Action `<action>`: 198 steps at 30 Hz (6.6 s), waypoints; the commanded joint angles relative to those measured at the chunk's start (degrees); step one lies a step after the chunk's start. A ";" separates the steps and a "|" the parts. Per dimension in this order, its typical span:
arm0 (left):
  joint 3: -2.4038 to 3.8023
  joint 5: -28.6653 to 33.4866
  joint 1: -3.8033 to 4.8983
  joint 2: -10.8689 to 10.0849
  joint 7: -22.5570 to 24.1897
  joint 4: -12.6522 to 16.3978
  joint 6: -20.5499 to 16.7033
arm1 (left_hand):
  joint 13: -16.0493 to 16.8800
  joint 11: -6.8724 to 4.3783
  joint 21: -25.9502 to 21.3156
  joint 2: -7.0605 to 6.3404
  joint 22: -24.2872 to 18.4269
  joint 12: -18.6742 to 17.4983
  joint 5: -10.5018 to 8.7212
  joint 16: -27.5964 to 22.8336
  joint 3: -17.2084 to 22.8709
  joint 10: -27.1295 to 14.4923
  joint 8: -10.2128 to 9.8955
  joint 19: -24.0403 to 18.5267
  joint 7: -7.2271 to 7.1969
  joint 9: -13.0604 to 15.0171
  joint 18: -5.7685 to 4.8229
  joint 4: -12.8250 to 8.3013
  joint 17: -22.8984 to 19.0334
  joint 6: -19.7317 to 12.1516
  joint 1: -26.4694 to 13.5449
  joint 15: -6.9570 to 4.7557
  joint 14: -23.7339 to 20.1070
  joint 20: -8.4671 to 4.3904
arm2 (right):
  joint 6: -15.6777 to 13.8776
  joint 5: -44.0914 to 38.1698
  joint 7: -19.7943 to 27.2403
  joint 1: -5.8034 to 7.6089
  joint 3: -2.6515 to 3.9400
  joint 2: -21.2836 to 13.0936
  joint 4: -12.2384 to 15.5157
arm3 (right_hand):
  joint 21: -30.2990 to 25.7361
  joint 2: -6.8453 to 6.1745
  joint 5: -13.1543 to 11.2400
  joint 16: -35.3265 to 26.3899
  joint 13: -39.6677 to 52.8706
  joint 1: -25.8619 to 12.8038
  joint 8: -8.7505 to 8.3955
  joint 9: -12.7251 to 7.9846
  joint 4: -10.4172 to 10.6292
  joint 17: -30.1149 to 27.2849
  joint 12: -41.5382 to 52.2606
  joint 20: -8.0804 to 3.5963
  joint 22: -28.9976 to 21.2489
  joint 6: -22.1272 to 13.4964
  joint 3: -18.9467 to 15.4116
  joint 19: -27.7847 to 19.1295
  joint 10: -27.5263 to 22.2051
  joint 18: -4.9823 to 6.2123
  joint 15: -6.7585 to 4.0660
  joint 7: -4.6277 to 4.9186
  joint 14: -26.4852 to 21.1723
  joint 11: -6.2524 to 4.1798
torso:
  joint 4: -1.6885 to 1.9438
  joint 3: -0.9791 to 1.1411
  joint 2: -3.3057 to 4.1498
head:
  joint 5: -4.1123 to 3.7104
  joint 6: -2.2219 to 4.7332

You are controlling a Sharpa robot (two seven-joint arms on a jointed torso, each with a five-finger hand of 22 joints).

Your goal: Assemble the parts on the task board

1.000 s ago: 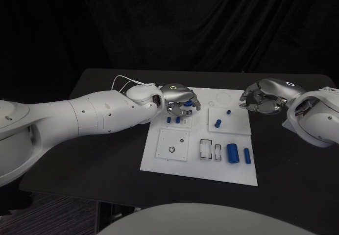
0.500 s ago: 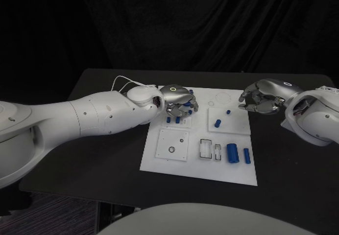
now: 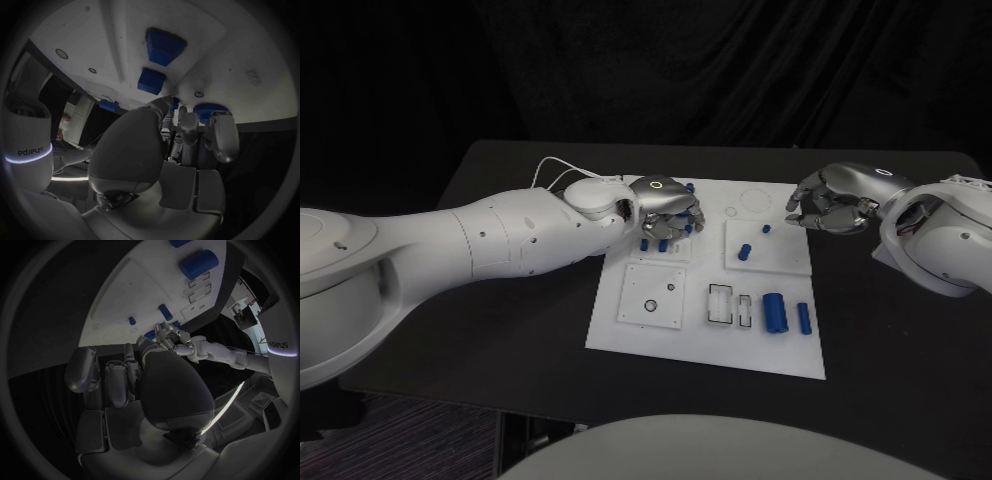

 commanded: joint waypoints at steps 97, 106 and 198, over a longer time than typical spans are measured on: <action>0.06 -0.12 -0.53 -5.24 2.41 5.73 -10.85 | -1.08 -2.87 2.68 2.49 10.68 0.11 -4.97 0.76 -2.04 12.11 2.43 2.34 2.29 -0.10 -1.03 -1.05 -2.88 5.80 1.99 -2.55 2.83 -1.67 | 5.31 0.08 -2.56 -0.56 0.02 0.15 -0.23 | -2.39 -0.19 -0.46 -1.89 -0.68 1.04 4.08 1.84 -0.01 6.85 -0.60 -0.32 7.69 5.19 -0.23 -0.53 -0.39 0.45 -0.47 -1.37 2.77 -0.53 | -0.05 0.01 0.02 | 0.13 -0.01; 0.05 -0.11 1.50 -8.82 1.50 12.06 -10.79 | -2.00 -2.98 2.44 2.58 10.61 -0.90 -4.91 0.48 -1.97 12.46 2.83 2.21 2.90 0.17 -0.99 -0.86 -3.22 6.78 2.07 -2.59 2.77 -1.74 | 5.07 0.08 -2.60 -0.55 0.02 0.14 -0.19 | -2.42 -0.22 -0.46 -1.97 -0.71 1.04 4.11 1.87 -0.01 6.80 -0.62 -0.33 7.68 5.17 -0.24 -0.54 -0.41 0.45 -0.48 -1.37 2.75 -0.54 | -0.07 0.07 -0.01 | 0.38 -0.01; 0.02 -0.12 0.31 -8.81 -3.68 7.20 -0.05 | -4.68 -2.28 1.30 2.12 10.33 -3.73 -5.11 -0.81 -1.90 12.64 1.37 1.54 2.91 -0.29 -0.79 -0.63 -4.93 5.51 2.20 -2.11 1.65 -1.53 | 6.35 0.66 -1.48 -0.80 0.02 0.76 -0.94 | -5.19 -0.16 -0.44 -4.01 -2.56 1.25 3.93 2.13 0.19 5.45 -2.02 -0.30 7.02 3.53 -0.19 -1.37 -1.96 0.85 -0.30 -0.96 2.08 -0.25 | -0.01 0.29 -0.10 | -0.20 -0.01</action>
